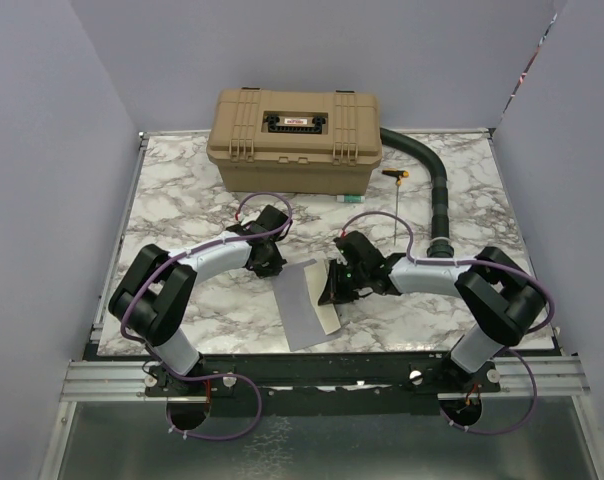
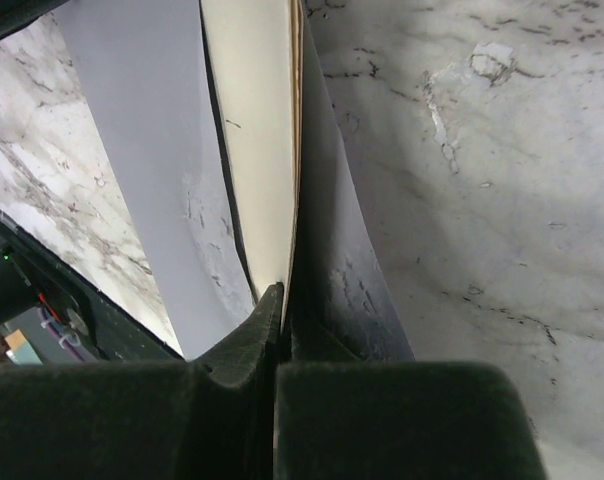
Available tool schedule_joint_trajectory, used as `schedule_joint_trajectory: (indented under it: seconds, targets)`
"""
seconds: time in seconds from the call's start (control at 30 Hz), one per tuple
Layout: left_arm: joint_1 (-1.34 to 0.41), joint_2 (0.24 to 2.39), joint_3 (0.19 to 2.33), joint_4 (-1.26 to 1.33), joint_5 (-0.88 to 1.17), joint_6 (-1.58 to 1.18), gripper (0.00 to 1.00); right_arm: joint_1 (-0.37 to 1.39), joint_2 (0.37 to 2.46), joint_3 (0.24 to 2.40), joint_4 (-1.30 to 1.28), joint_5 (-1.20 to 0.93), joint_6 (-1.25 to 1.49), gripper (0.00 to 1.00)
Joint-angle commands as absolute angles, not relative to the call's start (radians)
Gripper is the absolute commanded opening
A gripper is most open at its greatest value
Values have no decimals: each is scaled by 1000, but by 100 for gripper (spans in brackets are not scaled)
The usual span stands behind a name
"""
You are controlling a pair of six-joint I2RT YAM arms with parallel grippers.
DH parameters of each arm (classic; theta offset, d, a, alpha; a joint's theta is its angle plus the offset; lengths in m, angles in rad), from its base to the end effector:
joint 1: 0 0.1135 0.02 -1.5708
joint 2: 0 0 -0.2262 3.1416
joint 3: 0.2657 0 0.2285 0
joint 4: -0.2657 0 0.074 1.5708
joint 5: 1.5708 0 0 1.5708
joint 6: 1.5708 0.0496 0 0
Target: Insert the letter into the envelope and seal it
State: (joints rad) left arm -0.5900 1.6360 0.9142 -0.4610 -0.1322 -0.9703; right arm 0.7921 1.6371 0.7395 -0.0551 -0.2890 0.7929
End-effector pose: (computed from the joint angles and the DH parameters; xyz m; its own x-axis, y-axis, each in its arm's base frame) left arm 0.2417 -0.1540 0.1246 -0.8555 -0.4115 -0.3144 -0.3464 0.9060 -0.2432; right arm 0.1935 0.2162 0.1052 -0.9704 -0.0113 -0.2412 -0.1524 0.8032 0.5758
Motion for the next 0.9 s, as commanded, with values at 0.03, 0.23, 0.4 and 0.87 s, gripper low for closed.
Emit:
schedule_joint_trajectory:
  seconds: [0.03, 0.23, 0.4, 0.87]
  targets:
    - [-584, 1721, 853, -538, -167, -976, 0, 798, 1629, 682, -131, -308, 801, 1]
    - [-584, 1717, 848, -531, -148, -974, 0, 798, 1646, 680, -56, -338, 790, 1]
    - [-584, 1696, 828, -514, -133, -977, 0, 798, 1732, 737, -11, -358, 775, 1]
    - [-583, 1657, 883, -503, -90, -892, 3, 798, 1661, 798, -144, -271, 768, 33]
